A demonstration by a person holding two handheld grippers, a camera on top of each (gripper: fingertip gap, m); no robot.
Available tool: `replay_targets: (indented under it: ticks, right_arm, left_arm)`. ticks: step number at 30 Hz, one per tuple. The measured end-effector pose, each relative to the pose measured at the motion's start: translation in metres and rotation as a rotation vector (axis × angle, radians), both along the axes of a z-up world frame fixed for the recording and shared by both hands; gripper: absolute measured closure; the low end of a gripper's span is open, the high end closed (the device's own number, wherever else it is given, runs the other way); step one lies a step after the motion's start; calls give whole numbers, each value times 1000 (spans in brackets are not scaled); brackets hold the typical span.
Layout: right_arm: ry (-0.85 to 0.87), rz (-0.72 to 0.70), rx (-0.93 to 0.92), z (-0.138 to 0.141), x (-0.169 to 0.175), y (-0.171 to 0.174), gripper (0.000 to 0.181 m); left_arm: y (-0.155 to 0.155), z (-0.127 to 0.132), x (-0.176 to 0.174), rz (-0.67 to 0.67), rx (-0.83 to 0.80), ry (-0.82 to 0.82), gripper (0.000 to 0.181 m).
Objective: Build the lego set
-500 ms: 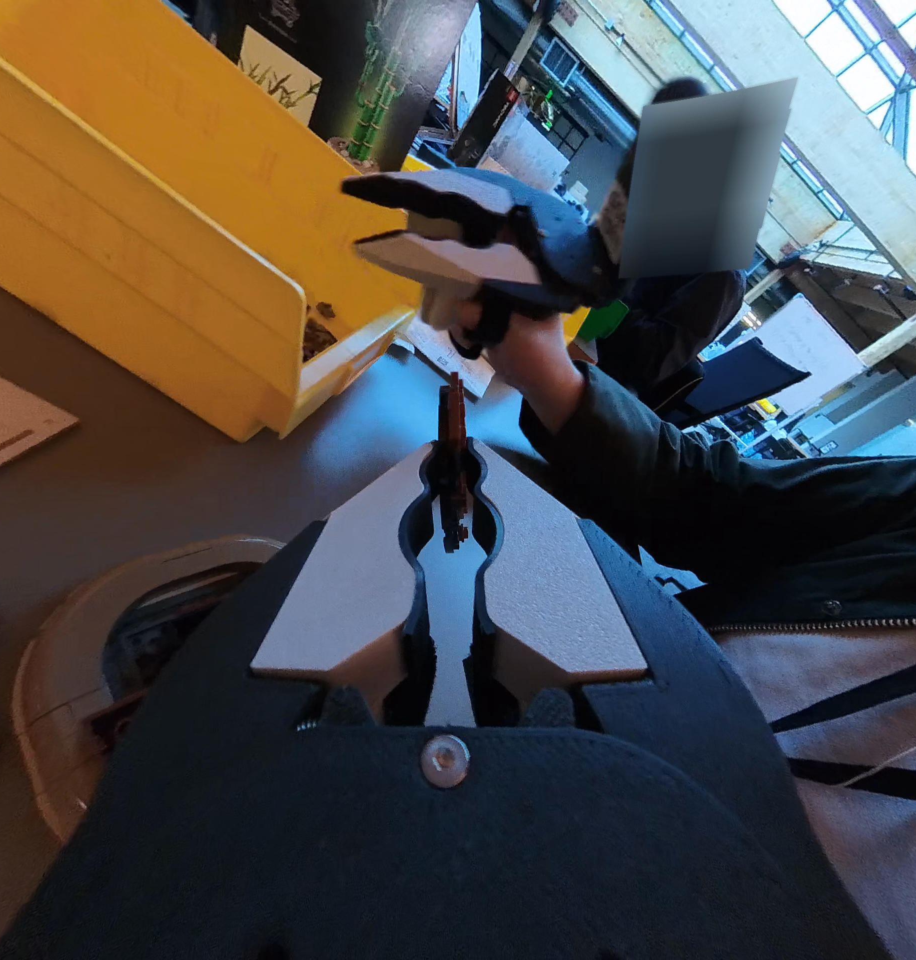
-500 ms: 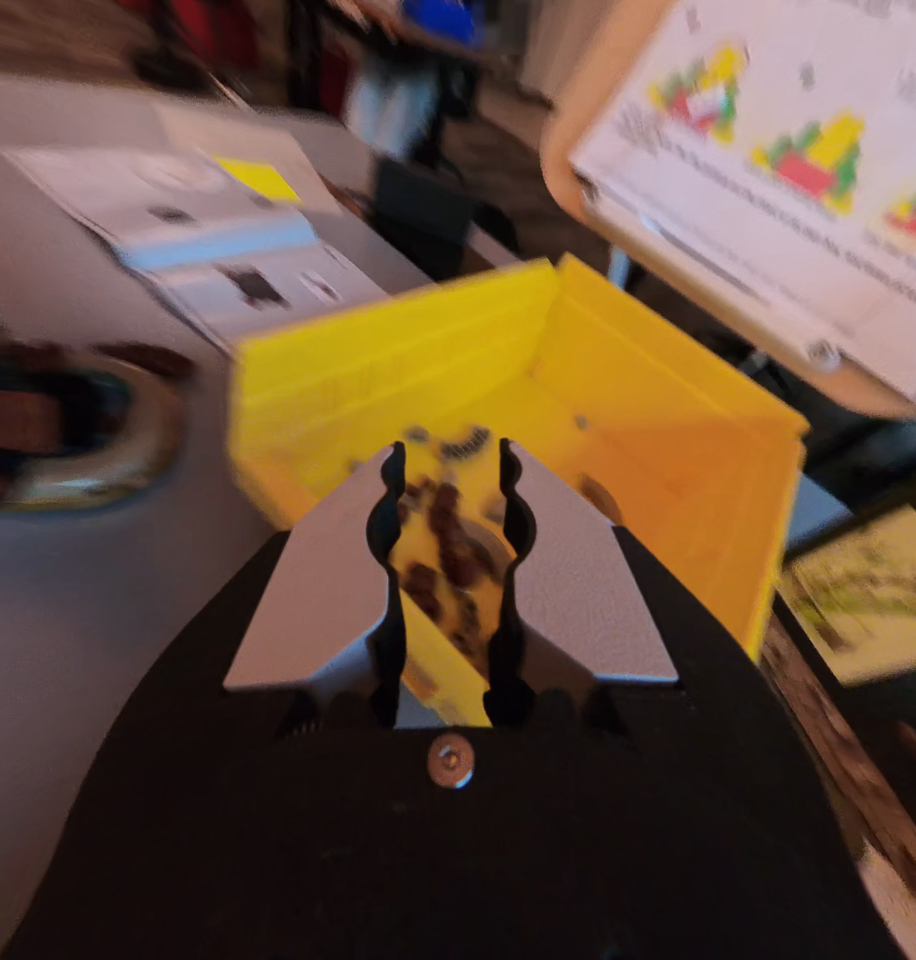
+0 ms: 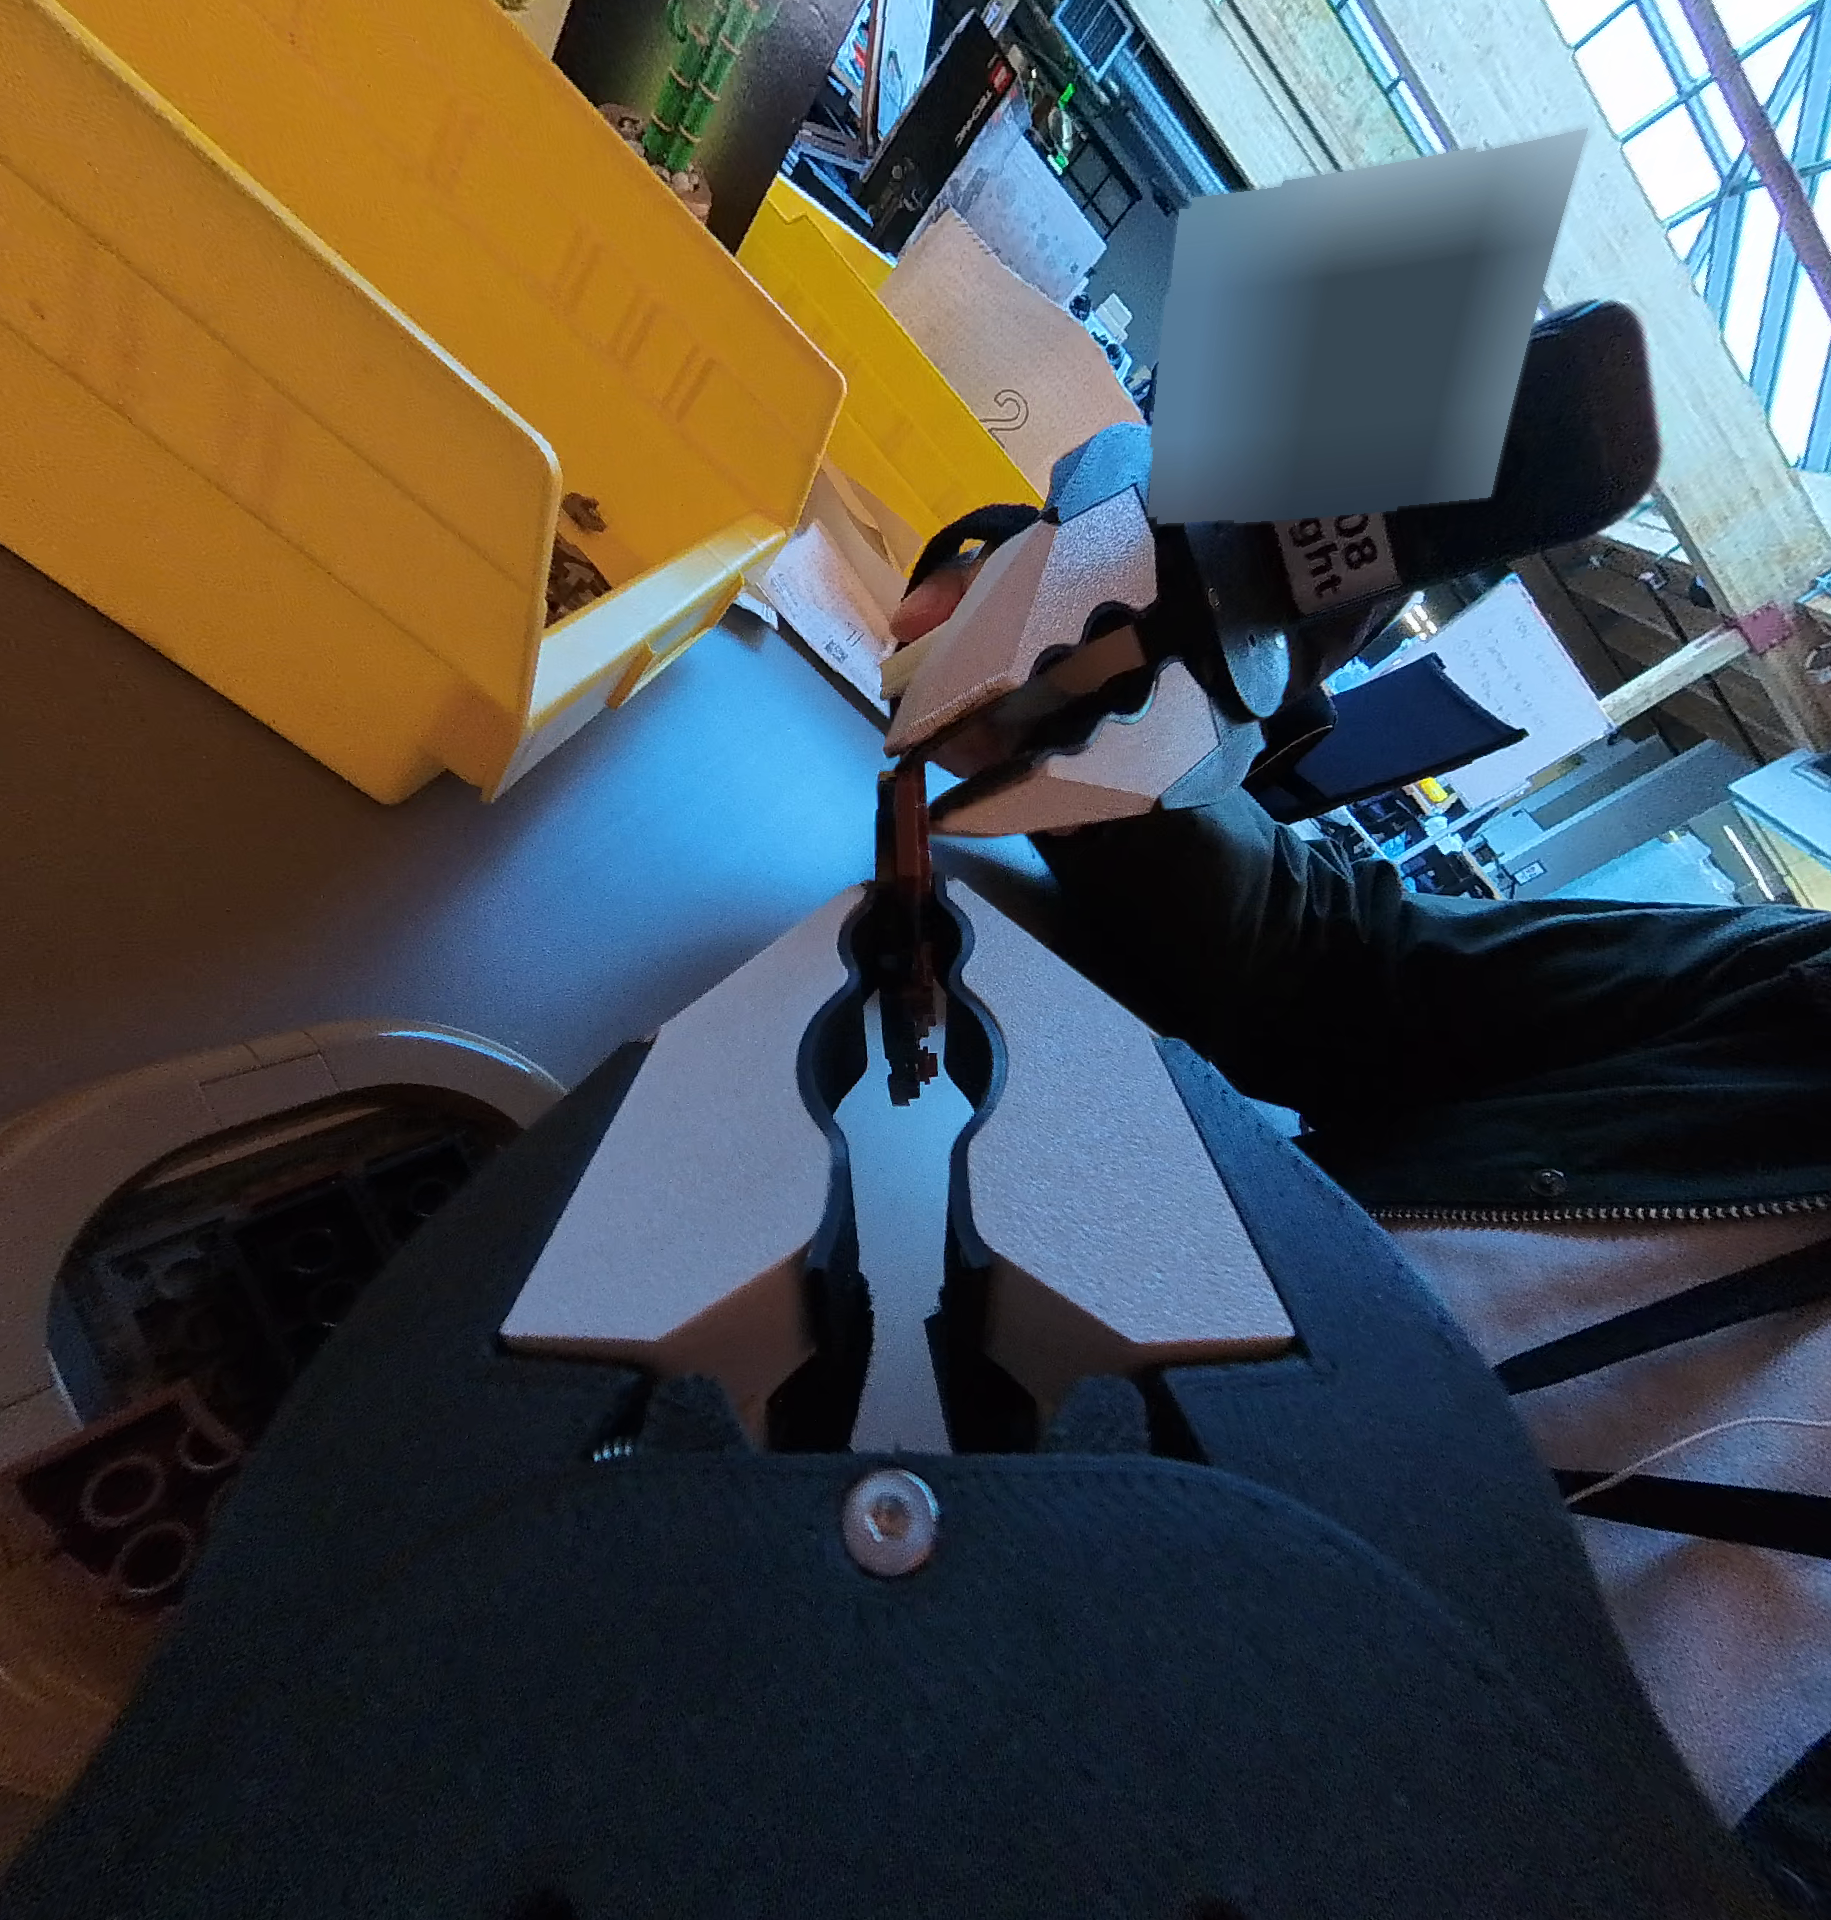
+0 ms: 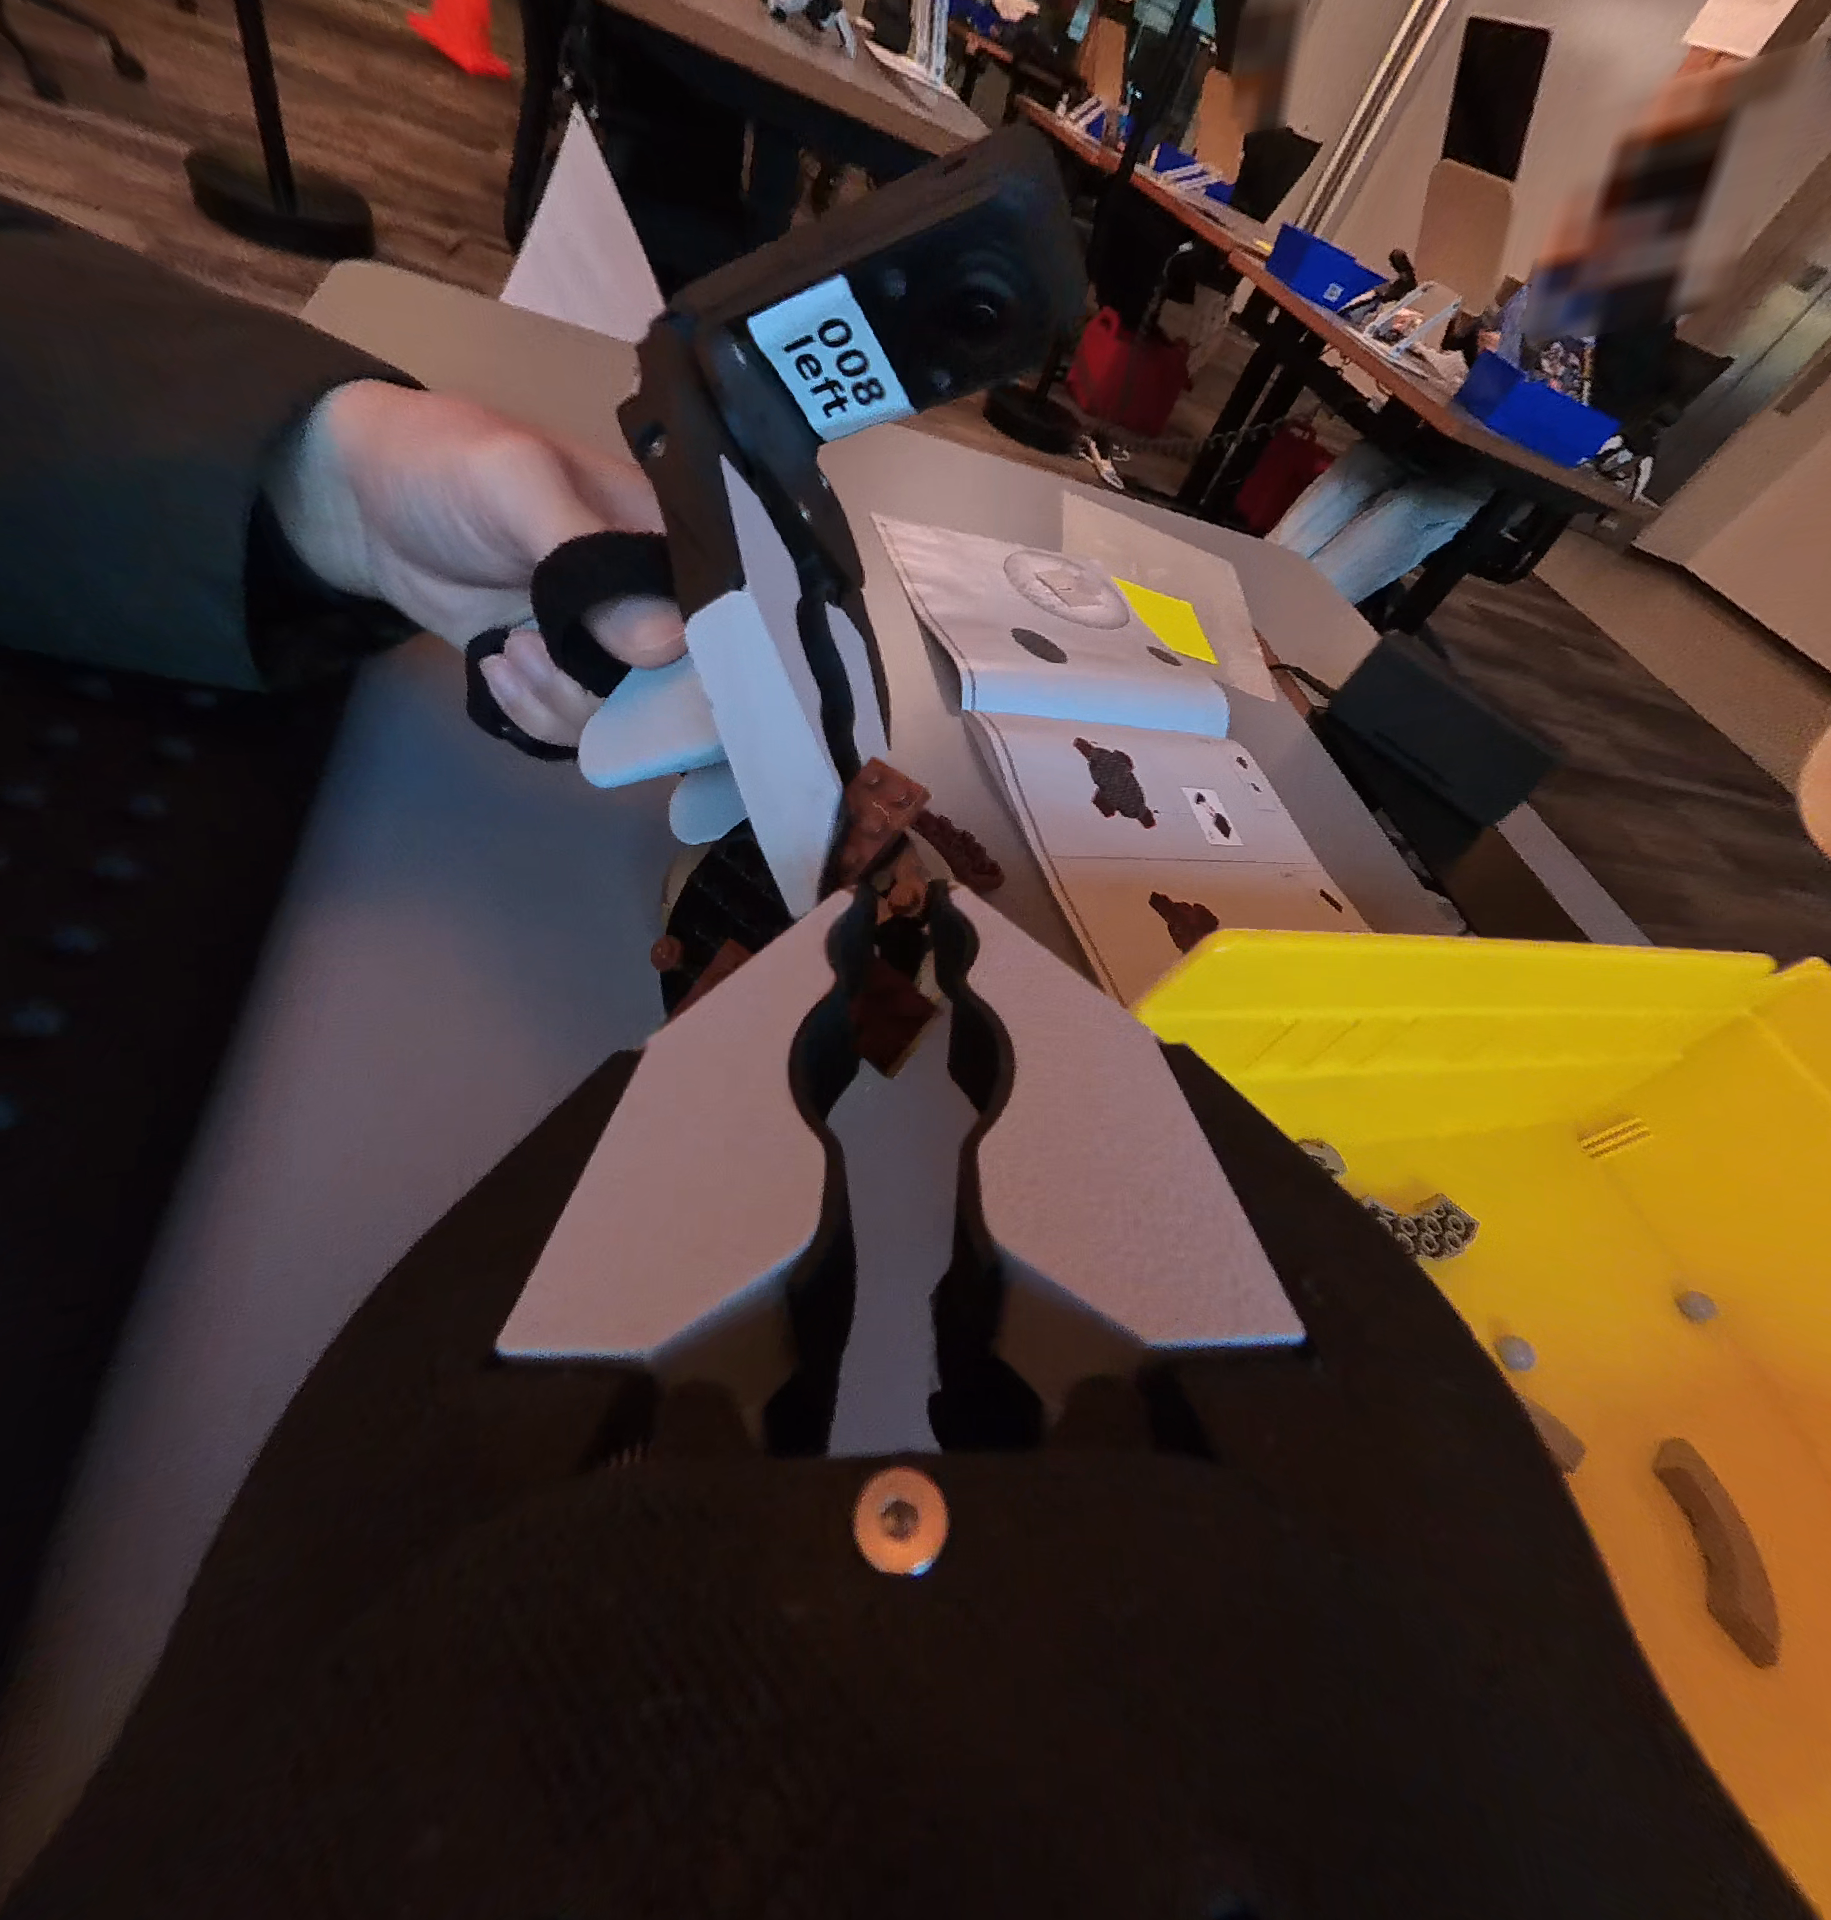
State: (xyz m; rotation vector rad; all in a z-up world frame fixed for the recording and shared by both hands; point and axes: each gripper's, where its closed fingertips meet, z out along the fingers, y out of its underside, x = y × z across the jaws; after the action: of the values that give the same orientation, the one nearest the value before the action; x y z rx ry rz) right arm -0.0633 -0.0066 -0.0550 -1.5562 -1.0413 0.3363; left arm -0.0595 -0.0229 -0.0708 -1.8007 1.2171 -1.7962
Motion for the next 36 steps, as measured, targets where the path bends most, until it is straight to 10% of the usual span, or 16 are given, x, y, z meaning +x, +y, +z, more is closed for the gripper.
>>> replay_targets:
  ticks: [30,36]
  right_arm:
    - [-228,-40,270,13,-5,-7,178]
    - [-52,4,156,19,-6,-9,180]
  left_arm:
    - [-8,13,-2,-39,-66,-63,175]
    - [-9,17,-3,-30,8,-70,175]
